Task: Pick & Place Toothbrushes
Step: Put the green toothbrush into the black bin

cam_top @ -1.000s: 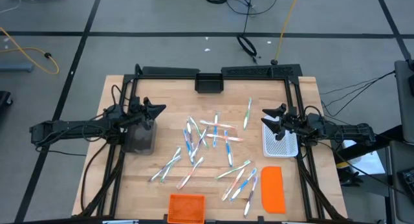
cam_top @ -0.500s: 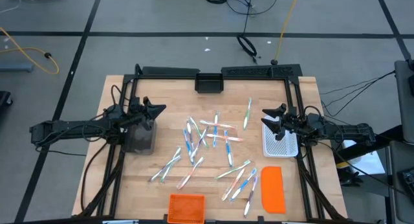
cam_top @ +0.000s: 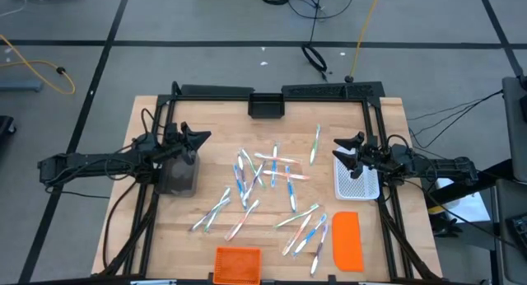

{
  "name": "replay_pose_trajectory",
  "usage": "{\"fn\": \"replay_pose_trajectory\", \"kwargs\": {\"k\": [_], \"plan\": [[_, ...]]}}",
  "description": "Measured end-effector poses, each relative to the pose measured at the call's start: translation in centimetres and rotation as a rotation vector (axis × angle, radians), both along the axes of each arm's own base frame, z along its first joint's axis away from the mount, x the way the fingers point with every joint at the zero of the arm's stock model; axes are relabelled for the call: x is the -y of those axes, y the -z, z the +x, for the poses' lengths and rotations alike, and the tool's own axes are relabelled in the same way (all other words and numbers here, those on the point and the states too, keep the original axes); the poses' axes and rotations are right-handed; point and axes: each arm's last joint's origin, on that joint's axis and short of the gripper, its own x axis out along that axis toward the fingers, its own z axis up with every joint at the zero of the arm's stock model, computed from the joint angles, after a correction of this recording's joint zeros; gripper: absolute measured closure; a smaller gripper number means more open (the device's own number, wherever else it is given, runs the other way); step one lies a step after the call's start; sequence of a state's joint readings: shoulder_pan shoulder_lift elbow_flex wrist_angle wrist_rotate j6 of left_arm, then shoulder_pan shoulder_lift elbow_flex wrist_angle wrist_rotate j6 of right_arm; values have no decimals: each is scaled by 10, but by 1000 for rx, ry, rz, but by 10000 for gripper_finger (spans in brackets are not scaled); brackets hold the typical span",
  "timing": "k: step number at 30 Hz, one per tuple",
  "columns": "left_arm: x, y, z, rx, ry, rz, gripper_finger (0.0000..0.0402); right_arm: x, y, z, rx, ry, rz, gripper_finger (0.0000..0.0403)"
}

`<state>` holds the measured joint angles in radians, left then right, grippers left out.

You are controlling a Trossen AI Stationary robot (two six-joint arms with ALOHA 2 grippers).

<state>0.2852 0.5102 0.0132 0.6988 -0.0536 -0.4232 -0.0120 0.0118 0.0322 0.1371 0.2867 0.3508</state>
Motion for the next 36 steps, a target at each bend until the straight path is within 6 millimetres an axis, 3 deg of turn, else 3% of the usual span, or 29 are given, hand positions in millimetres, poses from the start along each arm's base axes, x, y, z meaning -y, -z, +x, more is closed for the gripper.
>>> {"fn": "replay_pose_trajectory", "kwargs": {"k": [9,13,19,27,36], "plan": [[0,-1,0,14,5,4,398,1,-1,0,6,35,16,145],[0,-1,0,7,4,19,398,2,7,3,-130,53,34,151],[0,-1,0,-7,-13,59,399,4,-22,10,-289,137,32,180],[0,-1,0,-5,-10,50,398,15,-54,41,-553,217,78,210],[0,-1,0,-4,-10,48,398,45,-42,78,-802,248,302,208]]}}
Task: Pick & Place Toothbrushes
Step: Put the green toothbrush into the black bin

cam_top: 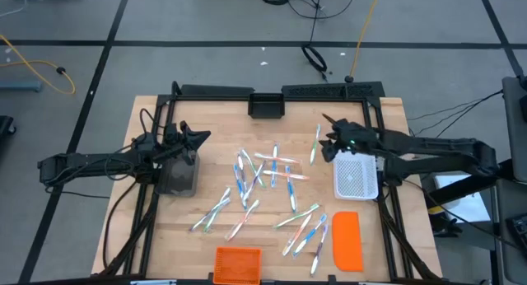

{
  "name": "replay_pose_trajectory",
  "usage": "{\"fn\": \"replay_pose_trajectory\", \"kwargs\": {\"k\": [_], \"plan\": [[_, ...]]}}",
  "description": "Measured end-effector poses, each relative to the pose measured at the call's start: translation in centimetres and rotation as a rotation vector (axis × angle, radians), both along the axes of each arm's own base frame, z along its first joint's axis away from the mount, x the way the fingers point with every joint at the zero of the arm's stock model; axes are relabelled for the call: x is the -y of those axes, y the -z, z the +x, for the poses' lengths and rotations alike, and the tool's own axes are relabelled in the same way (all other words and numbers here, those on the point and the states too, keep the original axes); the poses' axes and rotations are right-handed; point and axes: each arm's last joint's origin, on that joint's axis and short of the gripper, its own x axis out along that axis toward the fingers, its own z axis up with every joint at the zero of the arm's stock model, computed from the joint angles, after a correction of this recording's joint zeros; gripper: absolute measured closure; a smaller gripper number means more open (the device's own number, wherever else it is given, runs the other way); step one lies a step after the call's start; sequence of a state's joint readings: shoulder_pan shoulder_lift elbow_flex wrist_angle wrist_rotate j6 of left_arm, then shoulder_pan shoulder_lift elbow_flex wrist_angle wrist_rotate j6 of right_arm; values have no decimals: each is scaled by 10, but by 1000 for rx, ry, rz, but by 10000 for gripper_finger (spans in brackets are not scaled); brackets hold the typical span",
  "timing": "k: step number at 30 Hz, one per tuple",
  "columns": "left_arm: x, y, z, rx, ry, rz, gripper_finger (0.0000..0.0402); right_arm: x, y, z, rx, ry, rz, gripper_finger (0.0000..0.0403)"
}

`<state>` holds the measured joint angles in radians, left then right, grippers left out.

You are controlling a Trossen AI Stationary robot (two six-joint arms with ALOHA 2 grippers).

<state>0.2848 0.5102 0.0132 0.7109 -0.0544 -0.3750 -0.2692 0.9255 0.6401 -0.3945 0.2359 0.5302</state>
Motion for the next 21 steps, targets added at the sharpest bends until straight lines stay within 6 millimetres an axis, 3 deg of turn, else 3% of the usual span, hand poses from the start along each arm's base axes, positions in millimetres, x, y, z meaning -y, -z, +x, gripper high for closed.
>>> {"fn": "replay_pose_trajectory", "kwargs": {"k": [8,15,21], "plan": [[0,0,0,8,5,-23,398,33,15,13,-100,41,97,209],[0,0,0,8,4,-22,398,48,10,17,-111,48,78,211],[0,0,0,8,3,-21,398,54,25,21,-185,66,118,211]]}}
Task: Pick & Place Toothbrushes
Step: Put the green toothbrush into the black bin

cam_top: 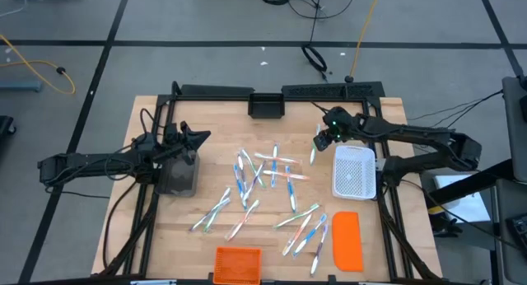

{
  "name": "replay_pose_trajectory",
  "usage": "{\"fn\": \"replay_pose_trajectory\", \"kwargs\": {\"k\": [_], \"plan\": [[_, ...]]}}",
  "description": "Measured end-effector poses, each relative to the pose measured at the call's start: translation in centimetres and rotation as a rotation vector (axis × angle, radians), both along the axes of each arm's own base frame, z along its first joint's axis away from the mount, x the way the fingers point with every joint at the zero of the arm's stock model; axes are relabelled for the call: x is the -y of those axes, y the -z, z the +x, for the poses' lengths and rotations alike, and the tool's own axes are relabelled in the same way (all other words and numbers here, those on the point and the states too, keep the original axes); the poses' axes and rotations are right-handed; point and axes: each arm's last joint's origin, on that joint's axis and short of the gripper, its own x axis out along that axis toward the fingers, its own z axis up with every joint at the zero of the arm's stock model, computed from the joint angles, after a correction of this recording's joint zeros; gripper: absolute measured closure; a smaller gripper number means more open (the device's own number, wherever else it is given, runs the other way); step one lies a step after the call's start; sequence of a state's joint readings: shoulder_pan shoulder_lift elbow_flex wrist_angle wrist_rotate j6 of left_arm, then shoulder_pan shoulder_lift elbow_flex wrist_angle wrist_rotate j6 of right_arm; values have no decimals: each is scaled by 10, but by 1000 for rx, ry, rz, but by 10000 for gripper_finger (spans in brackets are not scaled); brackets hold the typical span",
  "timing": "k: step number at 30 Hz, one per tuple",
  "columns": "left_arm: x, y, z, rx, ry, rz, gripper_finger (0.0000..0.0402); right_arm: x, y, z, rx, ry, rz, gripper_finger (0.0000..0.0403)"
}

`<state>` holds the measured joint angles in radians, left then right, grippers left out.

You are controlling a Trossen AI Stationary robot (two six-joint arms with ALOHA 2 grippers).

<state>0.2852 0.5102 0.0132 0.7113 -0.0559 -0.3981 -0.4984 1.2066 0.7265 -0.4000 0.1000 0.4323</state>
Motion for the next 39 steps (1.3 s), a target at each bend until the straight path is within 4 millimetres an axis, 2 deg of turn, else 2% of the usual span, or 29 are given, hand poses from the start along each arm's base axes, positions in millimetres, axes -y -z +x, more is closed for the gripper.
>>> {"fn": "replay_pose_trajectory", "kwargs": {"k": [10,33,39], "plan": [[0,0,0,0,1,0,398,11,27,10,-76,48,60,213],[0,0,0,0,1,0,398,24,63,24,-108,121,121,217],[0,0,0,0,0,0,398,24,64,24,-113,128,122,251]]}}
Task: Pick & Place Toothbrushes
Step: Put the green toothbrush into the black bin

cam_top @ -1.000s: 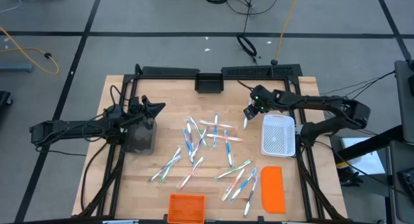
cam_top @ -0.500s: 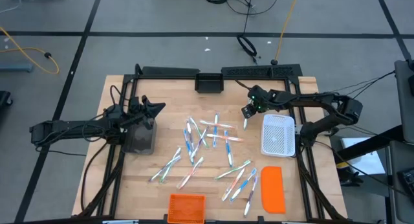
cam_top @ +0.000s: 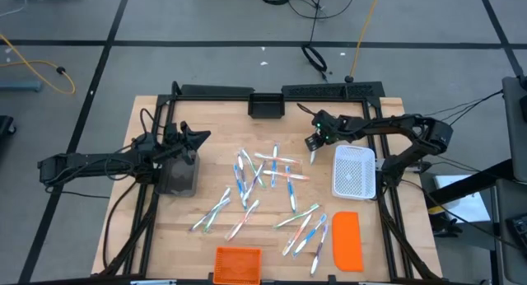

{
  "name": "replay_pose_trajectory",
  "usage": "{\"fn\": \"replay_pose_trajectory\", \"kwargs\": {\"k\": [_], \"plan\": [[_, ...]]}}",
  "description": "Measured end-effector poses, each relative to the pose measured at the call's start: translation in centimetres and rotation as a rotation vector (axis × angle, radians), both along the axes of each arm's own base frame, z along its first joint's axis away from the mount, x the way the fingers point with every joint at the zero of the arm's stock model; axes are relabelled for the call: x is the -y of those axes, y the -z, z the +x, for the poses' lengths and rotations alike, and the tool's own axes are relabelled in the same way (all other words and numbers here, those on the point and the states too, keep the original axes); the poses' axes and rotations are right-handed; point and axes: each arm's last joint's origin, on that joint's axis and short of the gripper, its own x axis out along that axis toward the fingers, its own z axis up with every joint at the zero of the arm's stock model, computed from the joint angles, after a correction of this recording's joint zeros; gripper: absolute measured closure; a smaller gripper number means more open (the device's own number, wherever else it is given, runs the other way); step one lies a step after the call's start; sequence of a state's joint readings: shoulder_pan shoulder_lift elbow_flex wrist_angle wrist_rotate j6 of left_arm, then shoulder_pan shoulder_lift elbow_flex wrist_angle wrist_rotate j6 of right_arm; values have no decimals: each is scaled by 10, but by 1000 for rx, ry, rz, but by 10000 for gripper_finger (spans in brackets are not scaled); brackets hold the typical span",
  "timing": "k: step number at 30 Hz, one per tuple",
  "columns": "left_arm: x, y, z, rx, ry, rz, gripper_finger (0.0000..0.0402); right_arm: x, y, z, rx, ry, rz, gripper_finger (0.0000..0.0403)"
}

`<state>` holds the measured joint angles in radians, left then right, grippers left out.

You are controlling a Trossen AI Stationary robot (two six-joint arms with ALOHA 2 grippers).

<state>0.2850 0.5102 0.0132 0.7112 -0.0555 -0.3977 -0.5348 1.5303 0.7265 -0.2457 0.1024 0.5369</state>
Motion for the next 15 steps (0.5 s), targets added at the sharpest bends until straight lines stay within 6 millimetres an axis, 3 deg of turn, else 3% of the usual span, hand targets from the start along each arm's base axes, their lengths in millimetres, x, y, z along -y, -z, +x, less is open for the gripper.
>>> {"fn": "replay_pose_trajectory", "kwargs": {"k": [9,15], "plan": [[0,0,0,0,0,0,398,0,0,0,-5,-25,-9,381],[0,0,0,-1,0,0,398,0,-1,2,17,-58,0,388]]}}
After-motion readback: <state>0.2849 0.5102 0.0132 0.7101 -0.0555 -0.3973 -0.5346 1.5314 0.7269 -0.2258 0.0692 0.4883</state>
